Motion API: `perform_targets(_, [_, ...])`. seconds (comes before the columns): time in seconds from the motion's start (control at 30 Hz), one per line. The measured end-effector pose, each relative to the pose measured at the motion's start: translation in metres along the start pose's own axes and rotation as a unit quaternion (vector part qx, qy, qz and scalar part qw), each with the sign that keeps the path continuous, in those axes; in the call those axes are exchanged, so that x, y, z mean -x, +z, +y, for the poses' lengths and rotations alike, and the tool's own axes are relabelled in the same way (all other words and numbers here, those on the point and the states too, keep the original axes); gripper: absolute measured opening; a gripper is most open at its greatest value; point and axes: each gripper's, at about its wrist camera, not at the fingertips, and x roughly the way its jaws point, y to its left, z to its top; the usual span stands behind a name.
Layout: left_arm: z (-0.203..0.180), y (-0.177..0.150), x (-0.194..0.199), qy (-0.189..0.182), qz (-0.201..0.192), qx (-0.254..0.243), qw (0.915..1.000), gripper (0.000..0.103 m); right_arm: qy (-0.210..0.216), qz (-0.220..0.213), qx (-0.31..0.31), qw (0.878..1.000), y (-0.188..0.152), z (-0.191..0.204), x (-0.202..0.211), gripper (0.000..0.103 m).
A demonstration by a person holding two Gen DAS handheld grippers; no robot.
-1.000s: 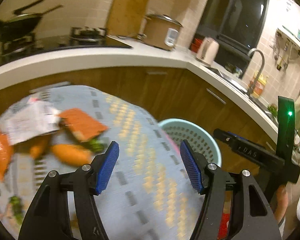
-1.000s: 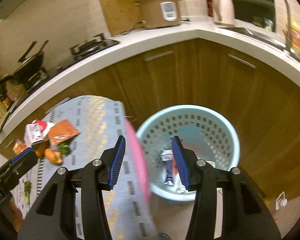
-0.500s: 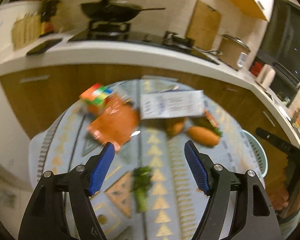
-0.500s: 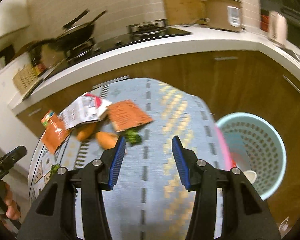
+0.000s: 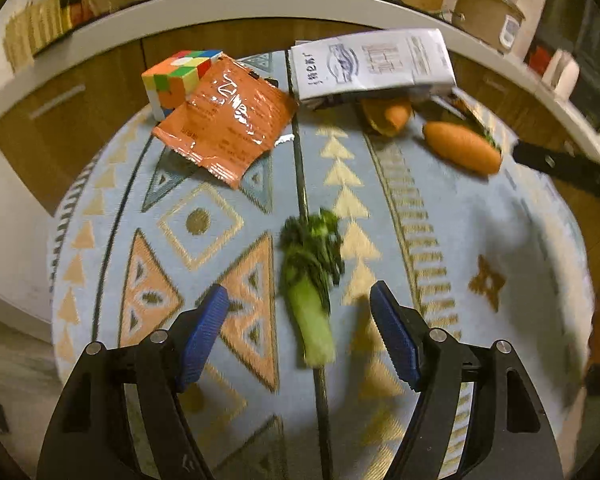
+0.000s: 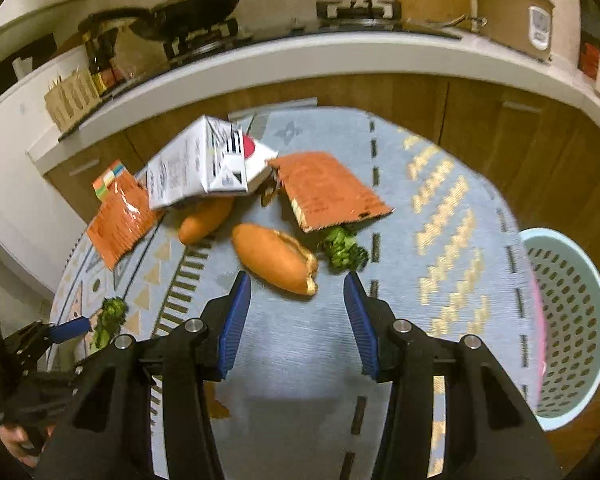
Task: Collect trash
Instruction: 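Reach back to the rug toward the bread roll and bok choy, then grasp the bread roll with the right tool while the left tool grasps the bok choy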
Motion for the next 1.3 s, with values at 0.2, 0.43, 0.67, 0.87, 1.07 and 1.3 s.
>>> perform_targets(0.2, [-0.016, -0.014, 0.006, 0.026, -0.005, -0.014, 0.9996, 0.068, -0.004, 0.027, 0.005, 1.0, 0.006, 0.004, -0.034, 0.045])
perform_targets(0.43, [-0.017, -0.017, 0.012, 0.025, -0.012, -0.012, 0.9995, 0.047, 0.026, 0.037, 0.025, 0.999, 0.002, 0.02, -0.037, 0.032])
perform_targets(0.67, [-0.012, -0.016, 0.014, 0.019, -0.019, -0.002, 0.9996, 0.041, 0.06, 0.039, 0.059, 0.996, -0.014, 0.047, -0.015, 0.032])
perform_targets(0.87, [-0.008, -0.013, 0.011, 0.01, -0.025, 0.007, 0.9996, 0.041, 0.041, 0.034, 0.039, 0.998, -0.001, 0.039, -0.018, 0.061])
perform_targets(1.07, [-0.012, -0.012, 0.009, 0.035, -0.032, 0.001, 0.9989, 0.029, -0.002, 0.036, 0.045, 0.998, 0.013, 0.047, -0.052, 0.062])
perform_targets(1.3, [-0.014, -0.007, 0.013, -0.003, -0.053, 0.016, 0.9985, 0.015, -0.002, 0.039, 0.038, 0.998, 0.012, 0.05, -0.065, 0.051])
